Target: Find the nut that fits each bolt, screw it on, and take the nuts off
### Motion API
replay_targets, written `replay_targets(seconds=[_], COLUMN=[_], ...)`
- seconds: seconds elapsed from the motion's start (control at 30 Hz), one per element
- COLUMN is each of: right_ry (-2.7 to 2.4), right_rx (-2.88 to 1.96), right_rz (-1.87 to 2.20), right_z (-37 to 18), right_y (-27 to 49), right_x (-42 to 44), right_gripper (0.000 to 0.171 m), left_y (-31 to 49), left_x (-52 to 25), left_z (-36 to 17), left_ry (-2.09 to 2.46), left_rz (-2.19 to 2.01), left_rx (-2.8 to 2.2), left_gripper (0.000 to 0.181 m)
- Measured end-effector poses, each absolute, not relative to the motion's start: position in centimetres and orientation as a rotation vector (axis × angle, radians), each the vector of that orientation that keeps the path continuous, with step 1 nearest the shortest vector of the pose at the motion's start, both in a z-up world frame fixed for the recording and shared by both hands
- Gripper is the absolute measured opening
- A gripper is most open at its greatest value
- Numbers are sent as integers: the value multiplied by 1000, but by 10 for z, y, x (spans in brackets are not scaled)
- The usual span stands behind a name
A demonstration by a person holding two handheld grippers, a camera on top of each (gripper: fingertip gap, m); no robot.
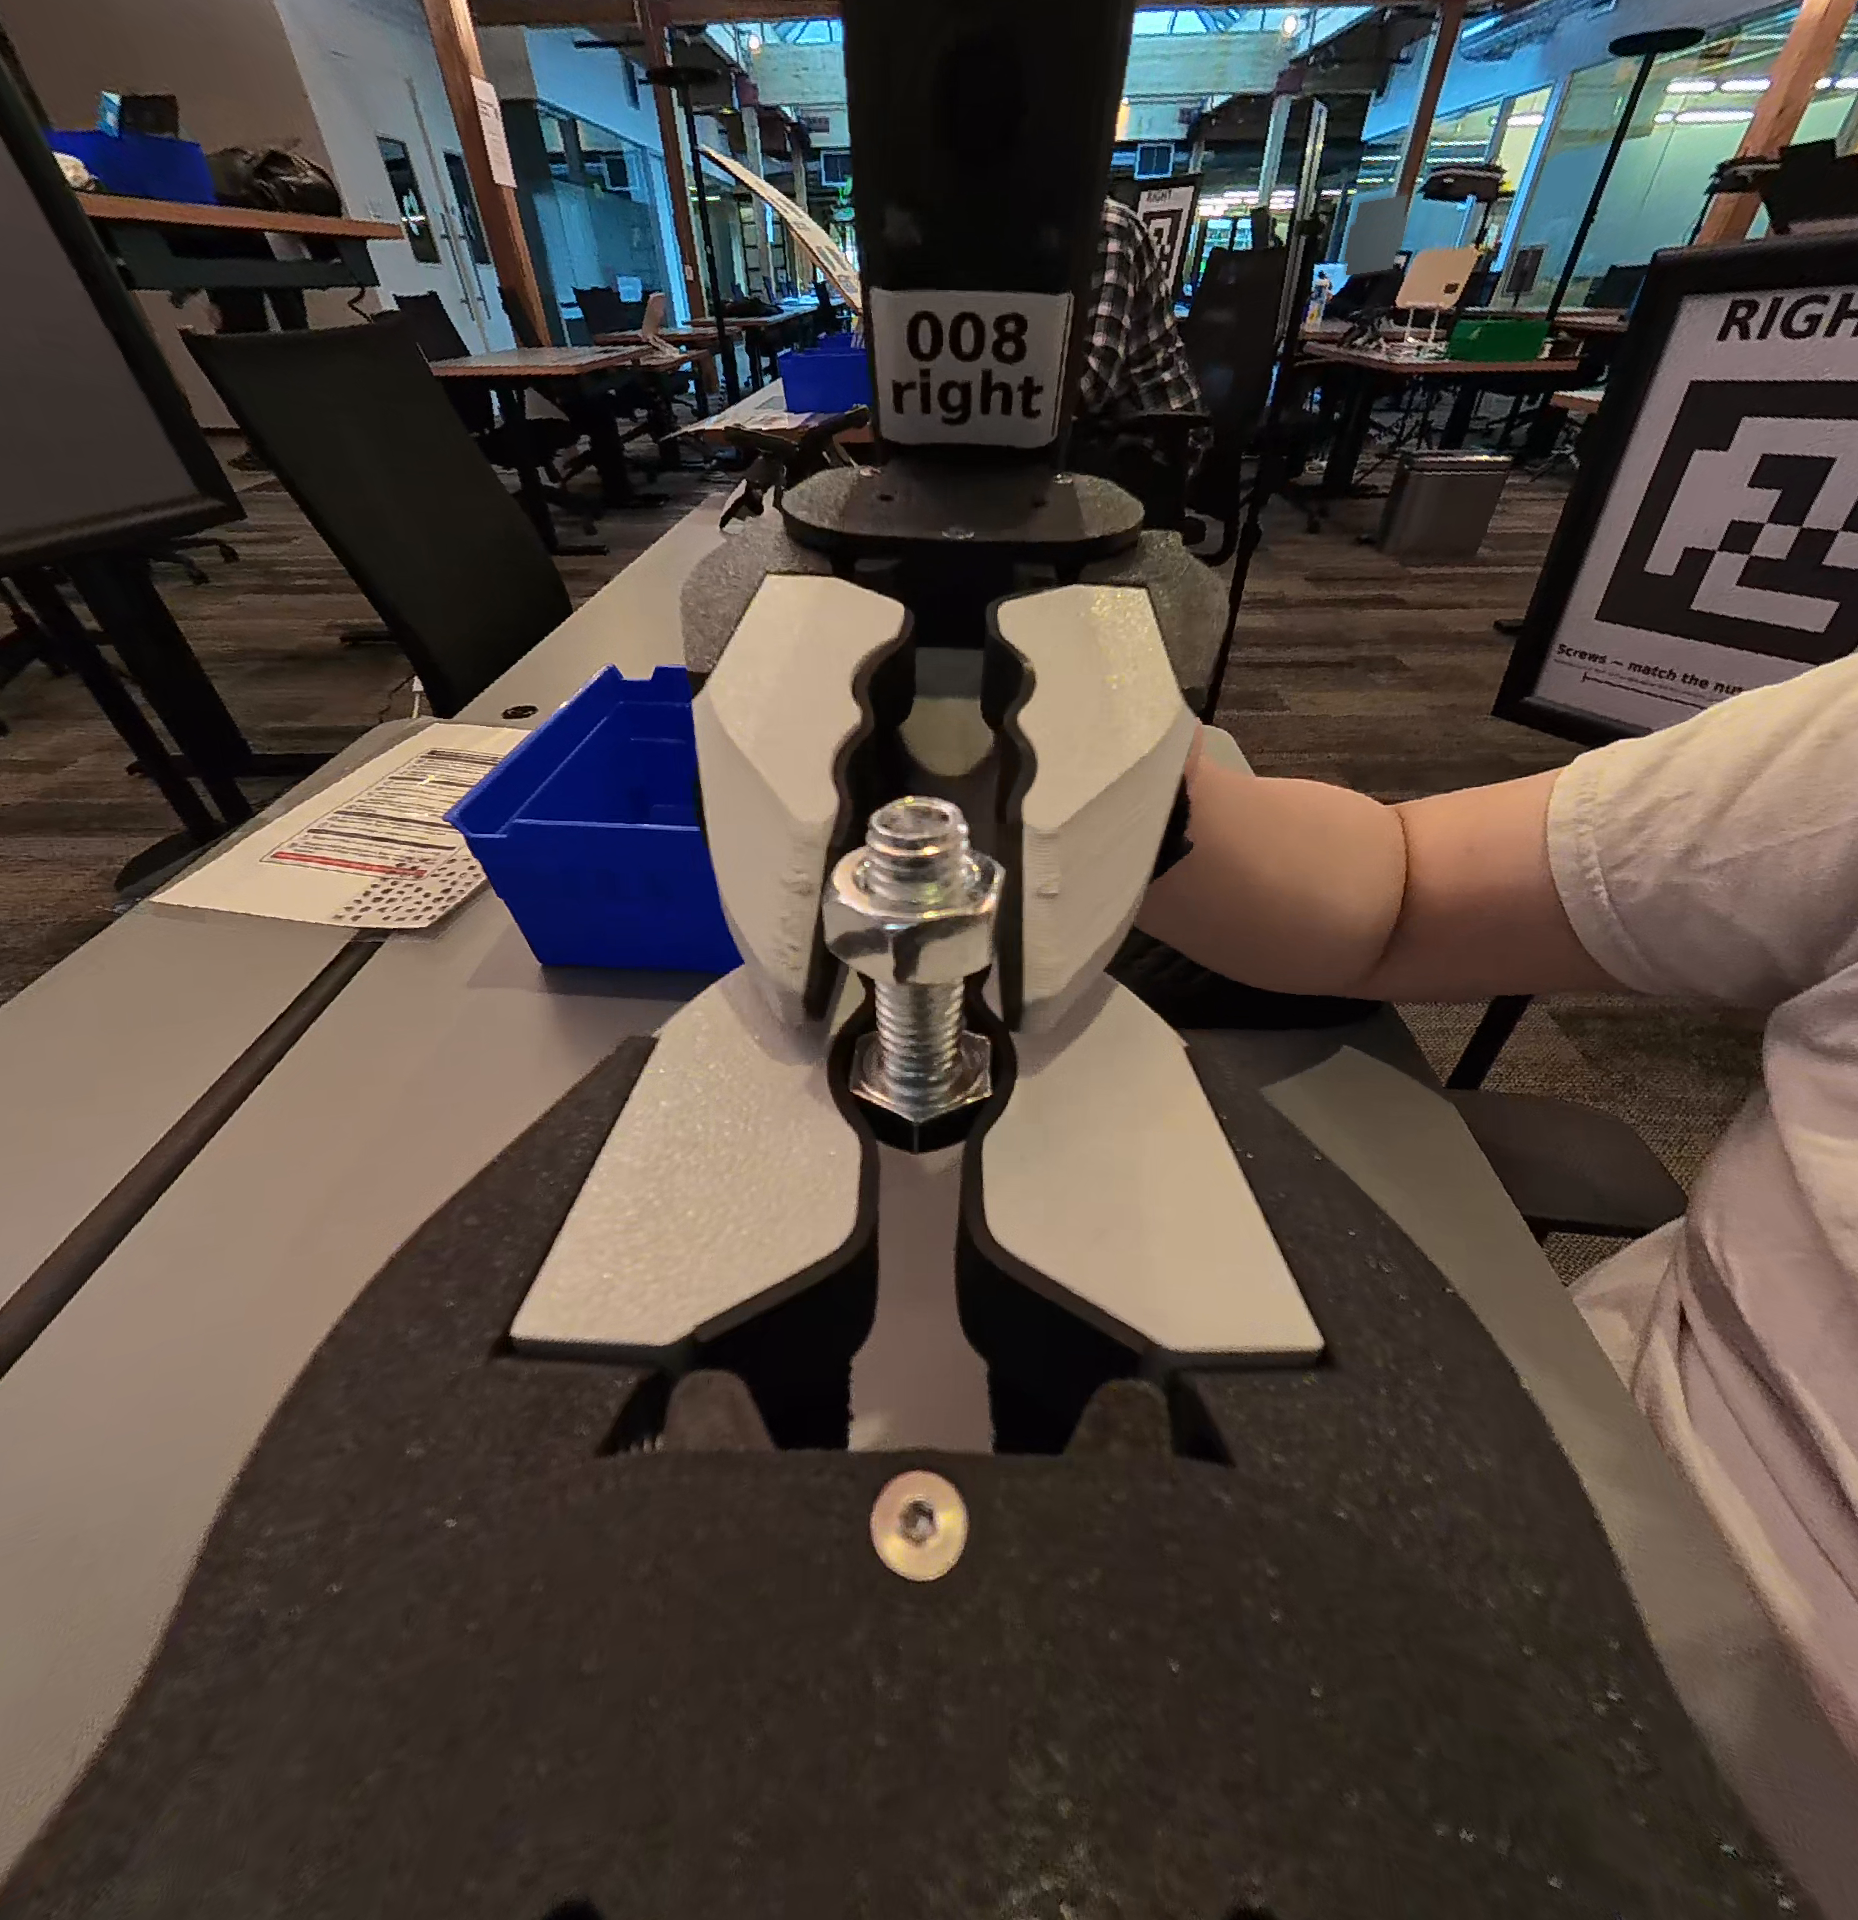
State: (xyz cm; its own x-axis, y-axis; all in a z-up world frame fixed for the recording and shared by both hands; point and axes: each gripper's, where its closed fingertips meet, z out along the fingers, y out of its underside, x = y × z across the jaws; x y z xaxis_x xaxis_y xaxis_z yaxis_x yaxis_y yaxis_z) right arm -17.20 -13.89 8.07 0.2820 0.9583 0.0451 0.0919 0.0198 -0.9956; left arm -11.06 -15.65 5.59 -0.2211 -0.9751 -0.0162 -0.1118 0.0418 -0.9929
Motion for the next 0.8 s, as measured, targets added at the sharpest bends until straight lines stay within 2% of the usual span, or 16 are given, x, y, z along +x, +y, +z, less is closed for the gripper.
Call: replay_targets(seconds=[0.2,0.8], right_ry=[-1082,-1109], right_rx=[-1391,-1406], right_rz=[966,977], right_z=[80,75], right_y=[-141,-142], right_x=[-168,-169], right_gripper=[9,8], left_y=[-158,-160], left_x=[-112,-112], left_z=[53,45], left_ry=[1513,1575], left_rz=[-1267,-1262], left_rx=[-1161,-1205], left_gripper=[10,11])
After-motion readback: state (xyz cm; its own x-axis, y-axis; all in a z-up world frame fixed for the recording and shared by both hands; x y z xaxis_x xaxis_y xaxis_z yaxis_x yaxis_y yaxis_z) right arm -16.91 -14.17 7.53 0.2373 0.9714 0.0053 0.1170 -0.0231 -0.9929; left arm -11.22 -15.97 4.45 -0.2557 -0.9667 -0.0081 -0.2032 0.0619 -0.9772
